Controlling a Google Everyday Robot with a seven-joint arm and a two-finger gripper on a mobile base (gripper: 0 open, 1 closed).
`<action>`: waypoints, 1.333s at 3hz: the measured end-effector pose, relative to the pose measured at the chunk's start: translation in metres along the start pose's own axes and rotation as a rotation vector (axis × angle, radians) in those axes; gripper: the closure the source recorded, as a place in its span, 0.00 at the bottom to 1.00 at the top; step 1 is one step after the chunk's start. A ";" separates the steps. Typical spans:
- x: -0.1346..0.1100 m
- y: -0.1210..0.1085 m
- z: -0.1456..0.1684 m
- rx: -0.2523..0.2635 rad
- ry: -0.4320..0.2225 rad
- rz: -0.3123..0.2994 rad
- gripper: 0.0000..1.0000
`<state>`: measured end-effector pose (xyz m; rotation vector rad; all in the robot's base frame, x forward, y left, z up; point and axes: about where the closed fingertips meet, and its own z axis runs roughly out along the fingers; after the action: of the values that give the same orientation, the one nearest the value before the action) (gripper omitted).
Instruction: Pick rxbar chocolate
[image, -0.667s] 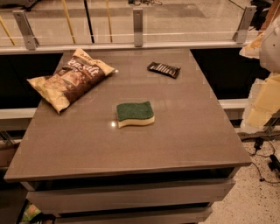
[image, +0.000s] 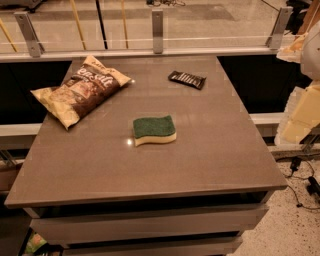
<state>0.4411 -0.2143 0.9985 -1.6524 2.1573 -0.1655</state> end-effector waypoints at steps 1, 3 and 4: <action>0.004 -0.024 -0.002 0.078 -0.090 0.028 0.00; 0.002 -0.089 0.007 0.149 -0.225 0.087 0.00; -0.003 -0.114 0.021 0.121 -0.234 0.133 0.00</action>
Offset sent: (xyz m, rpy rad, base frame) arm 0.0900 -0.0391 0.0281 0.2685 -0.2516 -0.0495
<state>0.5525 -0.2406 1.0189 -1.3830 2.0290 -0.0589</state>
